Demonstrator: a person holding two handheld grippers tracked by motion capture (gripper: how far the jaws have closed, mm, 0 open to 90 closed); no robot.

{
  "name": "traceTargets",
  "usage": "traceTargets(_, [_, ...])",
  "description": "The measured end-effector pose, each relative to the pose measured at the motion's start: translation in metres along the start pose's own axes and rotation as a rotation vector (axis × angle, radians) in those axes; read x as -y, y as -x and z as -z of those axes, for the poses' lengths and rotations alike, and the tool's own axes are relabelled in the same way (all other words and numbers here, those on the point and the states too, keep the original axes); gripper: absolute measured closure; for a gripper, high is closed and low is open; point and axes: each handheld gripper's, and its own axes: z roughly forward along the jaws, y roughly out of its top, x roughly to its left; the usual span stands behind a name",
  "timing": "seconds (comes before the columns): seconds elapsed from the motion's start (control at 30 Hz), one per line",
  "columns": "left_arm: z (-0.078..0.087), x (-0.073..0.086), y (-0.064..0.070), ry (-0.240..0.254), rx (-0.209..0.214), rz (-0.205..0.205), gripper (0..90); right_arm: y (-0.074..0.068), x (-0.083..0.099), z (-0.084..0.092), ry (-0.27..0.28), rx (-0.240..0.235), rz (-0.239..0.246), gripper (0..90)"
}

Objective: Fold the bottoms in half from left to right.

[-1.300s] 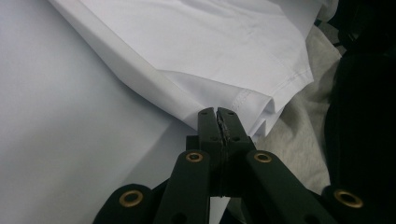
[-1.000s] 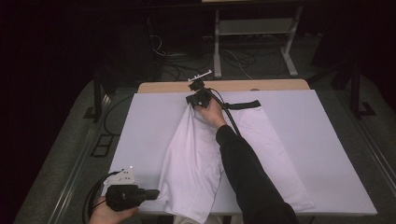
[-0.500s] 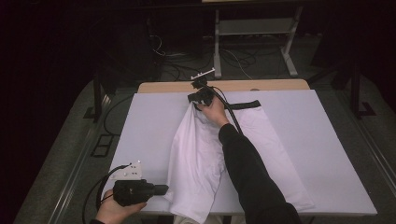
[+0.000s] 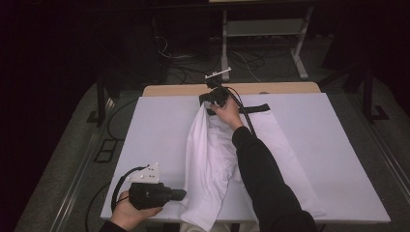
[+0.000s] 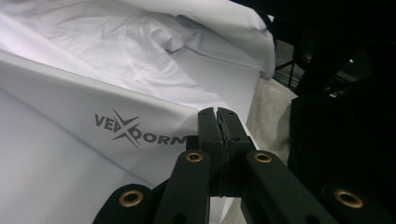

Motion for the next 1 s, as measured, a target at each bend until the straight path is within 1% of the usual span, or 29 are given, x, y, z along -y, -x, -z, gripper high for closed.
traceTargets(0.2, [-0.009, -0.010, 0.003, -0.004, 0.037, -0.026, 88.9, 0.009, 0.000, 0.009, 0.007, -0.003, -0.004, 85.6])
traceTargets(0.37, [-0.016, -0.018, 0.006, -0.008, 0.064, -0.047, 88.9, 0.016, -0.001, 0.018, 0.022, 0.002, -0.020, 85.6])
traceTargets(0.47, [-0.019, -0.023, 0.009, -0.008, 0.079, -0.056, 88.9, 0.018, -0.001, 0.021, 0.025, 0.001, -0.020, 85.6])
traceTargets(0.63, [-0.026, -0.032, 0.012, -0.003, 0.105, -0.077, 88.8, 0.025, 0.001, 0.026, 0.032, 0.000, -0.036, 85.6])
traceTargets(0.87, [-0.041, -0.043, 0.016, -0.005, 0.145, -0.102, 88.8, 0.033, 0.003, 0.034, 0.042, -0.004, -0.050, 85.6])
traceTargets(1.0, [-0.047, -0.049, 0.017, 0.002, 0.164, -0.110, 88.8, 0.038, 0.004, 0.039, 0.050, -0.005, -0.057, 85.6])
